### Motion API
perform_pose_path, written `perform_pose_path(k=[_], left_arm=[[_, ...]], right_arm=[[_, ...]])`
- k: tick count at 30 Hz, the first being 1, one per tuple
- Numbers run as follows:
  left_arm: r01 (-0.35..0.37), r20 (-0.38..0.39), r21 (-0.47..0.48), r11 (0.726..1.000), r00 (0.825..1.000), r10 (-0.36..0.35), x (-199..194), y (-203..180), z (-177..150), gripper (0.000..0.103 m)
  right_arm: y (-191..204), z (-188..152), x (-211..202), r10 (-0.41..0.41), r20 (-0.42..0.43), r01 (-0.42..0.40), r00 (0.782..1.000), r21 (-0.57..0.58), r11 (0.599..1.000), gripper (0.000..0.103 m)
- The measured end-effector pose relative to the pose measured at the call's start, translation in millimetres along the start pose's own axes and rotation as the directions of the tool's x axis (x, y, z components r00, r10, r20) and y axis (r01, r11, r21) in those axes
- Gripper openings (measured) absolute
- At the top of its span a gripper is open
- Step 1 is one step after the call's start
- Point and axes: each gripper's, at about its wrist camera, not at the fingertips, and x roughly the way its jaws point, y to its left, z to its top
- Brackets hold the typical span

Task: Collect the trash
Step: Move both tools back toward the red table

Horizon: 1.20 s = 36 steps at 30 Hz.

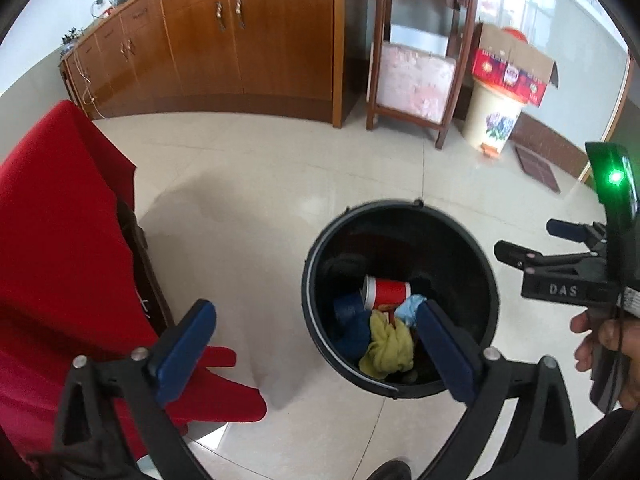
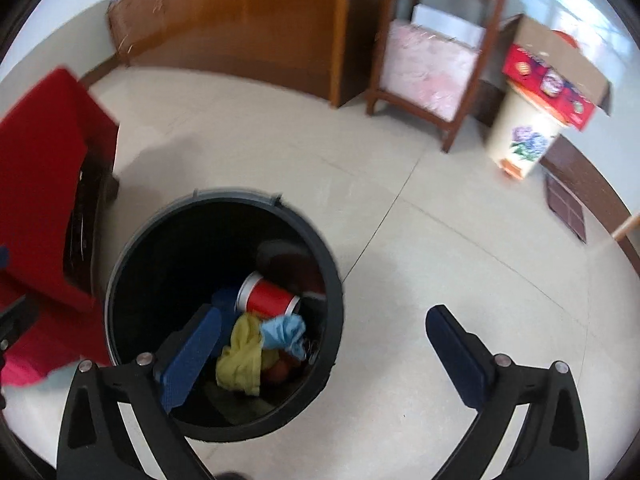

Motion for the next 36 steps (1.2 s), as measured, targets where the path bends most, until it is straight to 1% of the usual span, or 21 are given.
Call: perform_pose_path(k=[4,6,9,13,15,19,23,25,29,32,34,36], left_arm=[[-0.014,0.052,0.003,1.000,0.999,0.014,-23,8,3,0.103],[-0.013,0.075,-0.001,1.000,0.997,0.013,-35,12,5,0.103],[-0.010,0.081,-0.001,1.000,0.997,0.010,-46,17,5,0.103],[-0.008,0.112,-0.018,1.000,0.994,0.010,-64,26,3,0.103],[-0.008,0.130,-0.026,1.000,0.991,0.011,-74,31,2,0.103],[-0.024,0.158,-0.027,0.999,0.987,0.028,-92,42,0,0.103],[-0.051,0.204,-0.041,0.998,0.977,0.058,-114,57,-5,0.103],[-0.059,0.227,-0.061,0.996,0.971,0.071,-124,67,-8,0.103],[-0.068,0.258,-0.134,0.989,0.961,0.101,-142,100,-17,0.103],[-0.119,0.276,-0.190,0.975,0.946,0.170,-157,127,-25,0.103],[-0.152,0.287,-0.229,0.962,0.933,0.216,-166,145,-30,0.103],[-0.189,0.289,-0.271,0.944,0.919,0.268,-175,164,-36,0.102]], right_arm=[[2,5,-32,-0.018,0.094,0.016,0.995,0.017,1.000,0.103],[6,5,-45,-0.018,0.126,0.017,0.992,0.011,1.000,0.103],[11,8,-64,-0.042,0.184,0.043,0.982,-0.002,0.999,0.103],[15,7,-89,-0.041,0.248,0.041,0.968,0.008,0.999,0.103],[21,6,-102,-0.023,0.277,0.021,0.960,0.010,1.000,0.103],[39,3,-121,0.010,0.301,-0.009,0.954,-0.006,1.000,0.103],[68,5,-148,0.070,0.340,-0.066,0.938,-0.024,0.998,0.103],[82,9,-159,0.102,0.360,-0.094,0.927,-0.038,0.995,0.103],[121,23,-183,0.180,0.397,-0.157,0.900,-0.091,0.983,0.103],[154,35,-201,0.245,0.421,-0.199,0.874,-0.150,0.968,0.103],[180,44,-212,0.310,0.432,-0.248,0.847,-0.195,0.949,0.103],[203,49,-220,0.349,0.441,-0.272,0.827,-0.229,0.934,0.103]])
